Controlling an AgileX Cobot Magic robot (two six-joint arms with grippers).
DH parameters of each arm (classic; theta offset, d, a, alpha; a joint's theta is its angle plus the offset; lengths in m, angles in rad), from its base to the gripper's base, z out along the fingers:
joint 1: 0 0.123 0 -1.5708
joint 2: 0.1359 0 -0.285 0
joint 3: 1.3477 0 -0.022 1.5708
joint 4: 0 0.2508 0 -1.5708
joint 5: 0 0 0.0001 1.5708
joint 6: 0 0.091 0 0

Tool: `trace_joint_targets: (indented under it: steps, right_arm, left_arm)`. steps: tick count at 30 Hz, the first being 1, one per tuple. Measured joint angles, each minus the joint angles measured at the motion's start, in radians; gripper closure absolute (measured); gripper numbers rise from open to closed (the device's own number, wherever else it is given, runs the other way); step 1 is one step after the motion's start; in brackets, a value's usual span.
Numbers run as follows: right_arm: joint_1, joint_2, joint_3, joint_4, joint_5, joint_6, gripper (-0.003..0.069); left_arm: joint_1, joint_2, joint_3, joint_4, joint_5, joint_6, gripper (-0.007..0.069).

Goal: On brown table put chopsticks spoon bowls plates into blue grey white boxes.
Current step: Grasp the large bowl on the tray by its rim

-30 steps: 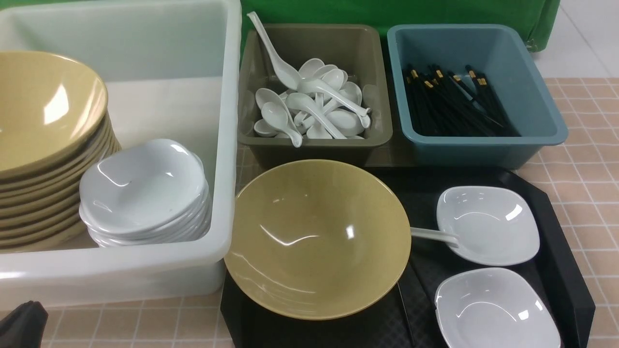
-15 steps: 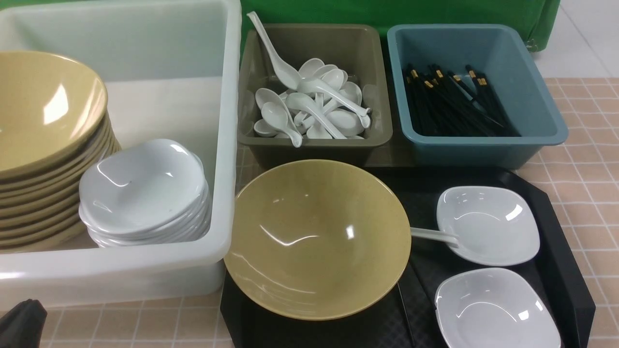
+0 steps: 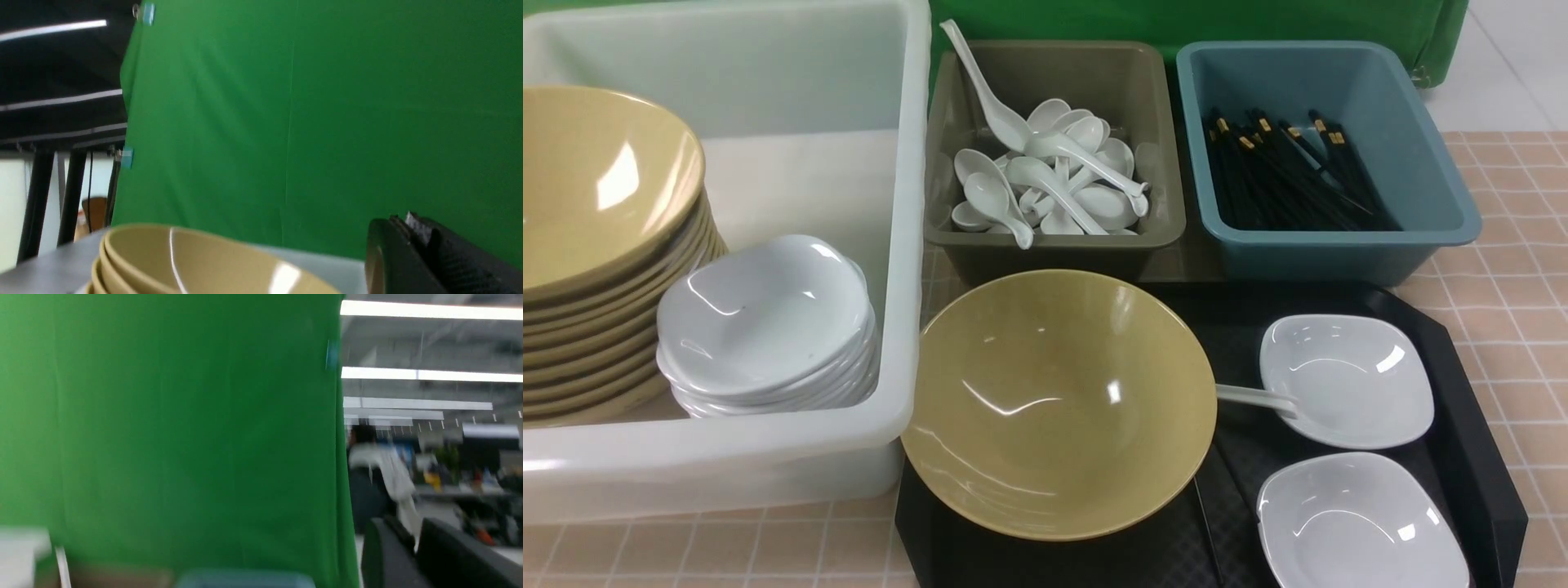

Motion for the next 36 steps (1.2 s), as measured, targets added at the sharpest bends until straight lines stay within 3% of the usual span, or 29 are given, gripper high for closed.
trace_joint_targets:
  steps: [5,9,12,14,16,18,19,21,22,25,26,27,28,30,33,36]
  right_arm:
    - [0.0,-0.001,0.0,0.0,-0.176,0.141,0.0496]
    - [0.0,-0.002,-0.002,0.0,-0.171,0.203,0.0495]
    - [0.0,-0.002,-0.051,0.0,-0.074,0.215,0.0521]
    - [0.0,-0.001,-0.126,0.0,0.024,0.217,0.0575]
    - [0.0,0.02,-0.212,0.0,0.151,0.205,0.0613]
    - [0.0,0.045,-0.269,0.0,0.247,0.176,0.0619]
    - [0.0,0.092,-0.364,-0.005,0.402,0.124,0.0619]
    - [0.0,0.12,-0.404,0.0,0.479,0.086,0.0619]
    - [0.0,0.167,-0.453,0.0,0.576,0.012,0.0619]
    - [0.0,0.236,-0.491,-0.005,0.666,-0.094,0.0619]
    - [0.0,0.24,-0.491,-0.005,0.672,-0.094,0.0619]
    - [0.0,0.258,-0.494,-0.005,0.7,-0.122,0.0619]
    - [0.008,0.294,-0.495,-0.005,0.776,-0.152,0.0619]
    - [0.034,0.333,-0.495,-0.005,0.873,-0.162,0.0619]
    - [0.073,0.377,-0.495,-0.005,0.975,-0.17,0.0619]
    - [0.145,0.483,-0.495,-0.005,1.14,-0.187,0.0619]
  left_arm:
    - [0.0,0.0,0.0,0.0,-0.243,-0.084,0.0617]
    - [0.0,0.0,-0.042,-0.032,-0.212,-0.187,0.0617]
    - [0.0,0.023,-0.226,-0.068,-0.045,-0.21,0.0617]
    - [0.0,0.096,-0.397,-0.068,0.067,-0.169,0.0617]
    - [0.0,0.181,-0.503,-0.068,0.115,-0.131,0.0617]
    - [0.0,0.238,-0.566,-0.068,0.136,-0.112,0.0617]
    - [0.0,0.326,-0.63,-0.068,0.175,-0.099,0.0617]
    - [-0.002,0.375,-0.664,-0.068,0.215,-0.099,0.0617]
    - [-0.015,0.478,-0.736,-0.065,0.349,-0.096,0.0617]
    - [-0.047,0.627,-0.886,-0.059,0.643,-0.077,0.0617]
    - [-0.05,0.637,-0.898,-0.059,0.666,-0.077,0.0617]
    - [-0.061,0.681,-0.946,-0.058,0.759,-0.063,0.0617]
    - [-0.088,0.779,-1.059,-0.061,0.952,-0.026,0.0617]
    - [-0.119,0.869,-1.141,-0.081,1.101,0.005,0.0617]
    - [-0.154,0.969,-1.204,-0.132,1.205,0.047,0.0617]
    - [-0.249,1.104,-1.238,-0.21,1.263,0.107,0.0617]
